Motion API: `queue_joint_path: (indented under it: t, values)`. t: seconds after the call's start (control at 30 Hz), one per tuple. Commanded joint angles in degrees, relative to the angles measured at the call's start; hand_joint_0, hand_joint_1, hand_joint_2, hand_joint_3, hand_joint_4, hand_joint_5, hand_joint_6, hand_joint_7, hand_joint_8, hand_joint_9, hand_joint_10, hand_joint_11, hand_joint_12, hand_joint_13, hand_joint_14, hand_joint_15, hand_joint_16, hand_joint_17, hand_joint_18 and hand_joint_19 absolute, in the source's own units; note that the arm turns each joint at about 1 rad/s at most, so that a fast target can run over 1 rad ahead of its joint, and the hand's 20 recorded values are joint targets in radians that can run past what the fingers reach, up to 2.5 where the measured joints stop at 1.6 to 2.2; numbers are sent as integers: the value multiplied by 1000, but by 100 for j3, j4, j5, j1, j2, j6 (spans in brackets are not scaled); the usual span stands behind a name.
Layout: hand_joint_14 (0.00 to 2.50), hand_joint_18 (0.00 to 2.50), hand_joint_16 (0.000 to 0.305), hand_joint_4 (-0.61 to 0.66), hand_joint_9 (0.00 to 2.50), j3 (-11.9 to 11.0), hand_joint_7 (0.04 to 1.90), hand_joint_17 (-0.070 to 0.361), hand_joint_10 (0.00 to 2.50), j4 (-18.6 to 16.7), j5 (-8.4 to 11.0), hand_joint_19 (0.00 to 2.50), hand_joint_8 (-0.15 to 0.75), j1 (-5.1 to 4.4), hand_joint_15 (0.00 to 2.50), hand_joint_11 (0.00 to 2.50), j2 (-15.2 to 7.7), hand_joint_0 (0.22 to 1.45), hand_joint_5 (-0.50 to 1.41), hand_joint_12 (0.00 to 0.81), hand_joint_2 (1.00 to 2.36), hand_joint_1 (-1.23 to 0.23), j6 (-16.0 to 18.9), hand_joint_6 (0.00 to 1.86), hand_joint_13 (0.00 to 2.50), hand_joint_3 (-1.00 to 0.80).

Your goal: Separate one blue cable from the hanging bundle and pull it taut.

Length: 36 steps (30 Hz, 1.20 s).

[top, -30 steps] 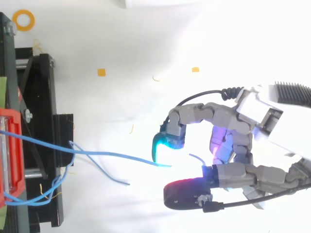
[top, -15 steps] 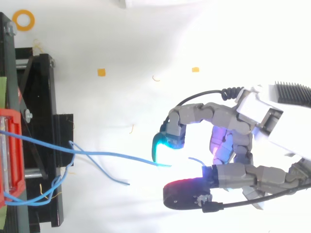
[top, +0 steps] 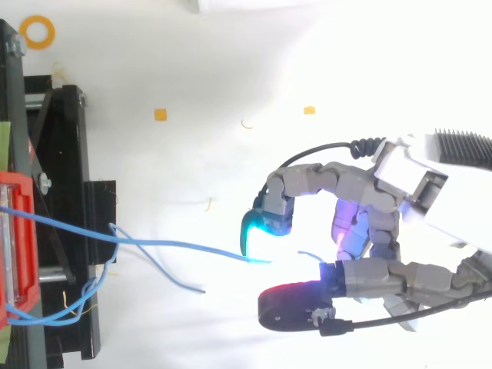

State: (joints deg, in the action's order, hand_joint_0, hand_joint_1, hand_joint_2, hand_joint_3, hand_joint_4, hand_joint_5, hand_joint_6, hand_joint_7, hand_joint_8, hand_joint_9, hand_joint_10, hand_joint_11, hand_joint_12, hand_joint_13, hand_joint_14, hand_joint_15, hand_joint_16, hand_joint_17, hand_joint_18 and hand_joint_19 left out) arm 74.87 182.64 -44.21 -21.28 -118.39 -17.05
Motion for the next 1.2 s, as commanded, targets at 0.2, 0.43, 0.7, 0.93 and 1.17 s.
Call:
queue_joint_path:
  t: [0.2,0.43,0.7,0.93,1.17]
  values:
    - [26,1010,37,46,2084,-8,1303,83,28,70,-9,882,177,1,883,669,9,762,153,291,1017,-720,35,504,1519,-209]
    - [25,1011,37,49,2085,1,1298,84,26,659,-176,875,181,-8,888,666,0,760,152,293,1017,-719,79,504,1518,-210]
    - [26,1011,37,49,2089,1,1299,83,26,1037,-448,882,177,27,889,666,0,760,152,292,1016,-717,431,503,1517,-212]
    - [25,1014,37,51,2090,1,1299,82,26,1046,-422,881,180,27,888,675,0,758,152,291,1017,-715,466,503,1520,-212]
    - [23,1012,36,52,2091,1,1302,82,28,958,-431,878,181,10,893,668,0,758,152,288,1017,-714,387,504,1521,-217]
